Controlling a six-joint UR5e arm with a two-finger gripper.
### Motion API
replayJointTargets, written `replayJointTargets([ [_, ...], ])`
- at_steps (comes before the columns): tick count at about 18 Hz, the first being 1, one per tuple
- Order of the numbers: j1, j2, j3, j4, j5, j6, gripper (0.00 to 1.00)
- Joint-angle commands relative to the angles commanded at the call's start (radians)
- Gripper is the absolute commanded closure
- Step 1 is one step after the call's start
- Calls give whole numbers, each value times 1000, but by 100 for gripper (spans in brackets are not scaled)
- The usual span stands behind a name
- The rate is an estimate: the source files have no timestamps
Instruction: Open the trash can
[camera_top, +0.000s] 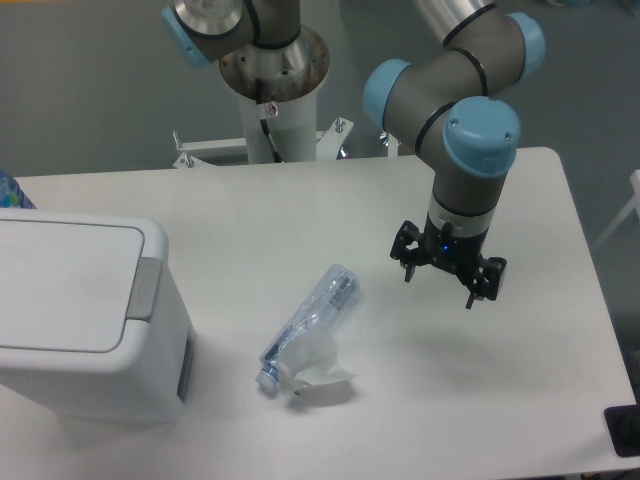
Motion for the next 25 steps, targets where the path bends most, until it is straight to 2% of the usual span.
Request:
replayJointTargets([
  [6, -18, 29, 12, 46, -81, -225, 0],
  [9, -58, 44, 40, 48, -126, -357, 0],
  [14, -123, 90, 54, 48, -270, -560, 0],
  [20, -224, 161, 52, 48, -333, -690, 0],
  [25, -313, 182, 52, 54, -333, -744, 0],
])
